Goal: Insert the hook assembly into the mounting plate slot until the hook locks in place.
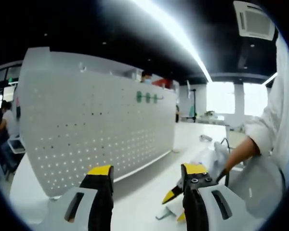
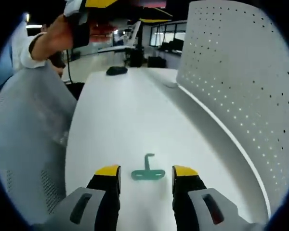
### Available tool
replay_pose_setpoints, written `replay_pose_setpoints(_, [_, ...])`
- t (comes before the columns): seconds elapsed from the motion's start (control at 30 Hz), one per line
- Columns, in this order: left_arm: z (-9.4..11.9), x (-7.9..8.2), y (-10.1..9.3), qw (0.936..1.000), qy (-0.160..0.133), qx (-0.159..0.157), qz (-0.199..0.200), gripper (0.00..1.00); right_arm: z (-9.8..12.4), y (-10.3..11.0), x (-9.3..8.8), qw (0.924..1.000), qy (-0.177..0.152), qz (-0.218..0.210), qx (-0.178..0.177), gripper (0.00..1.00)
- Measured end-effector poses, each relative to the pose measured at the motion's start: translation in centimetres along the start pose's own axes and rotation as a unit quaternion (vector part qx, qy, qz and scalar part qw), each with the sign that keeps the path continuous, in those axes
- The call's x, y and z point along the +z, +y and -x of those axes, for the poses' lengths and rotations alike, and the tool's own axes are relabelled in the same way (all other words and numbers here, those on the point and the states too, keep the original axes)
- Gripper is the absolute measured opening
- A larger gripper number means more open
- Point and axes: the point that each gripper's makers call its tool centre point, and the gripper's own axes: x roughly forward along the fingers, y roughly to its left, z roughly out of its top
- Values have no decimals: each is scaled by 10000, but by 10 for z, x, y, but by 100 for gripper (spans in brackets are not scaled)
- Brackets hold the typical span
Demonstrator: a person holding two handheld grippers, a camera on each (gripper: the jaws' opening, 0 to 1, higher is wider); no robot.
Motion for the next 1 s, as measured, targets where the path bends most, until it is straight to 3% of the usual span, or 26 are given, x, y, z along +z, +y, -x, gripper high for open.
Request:
replay_pose_setpoints(0.27, [-1,-2,0,10000,35,4,5,57,-7,1,-7,9999,72,-48,76,38])
replay_pose_setpoints(0.4, [-1,-4,-1,10000,66,-19,-3,57,-8,1,-5,10000,33,-5,71,30])
replay_pose_setpoints(0.6, [-1,-4,0,10000,65,-9,17,56,-4,1,-5,9999,-17,-97,64,29])
replay_pose_setpoints(0.87, [-1,-5,-1,10000,76,-29,27,54,5,-6,10,9995,-268,-102,-112,29])
replay_pose_setpoints(1.0, [0,-5,2,9999,72,3,100,51,17,-16,30,9978,-563,-16,-362,29])
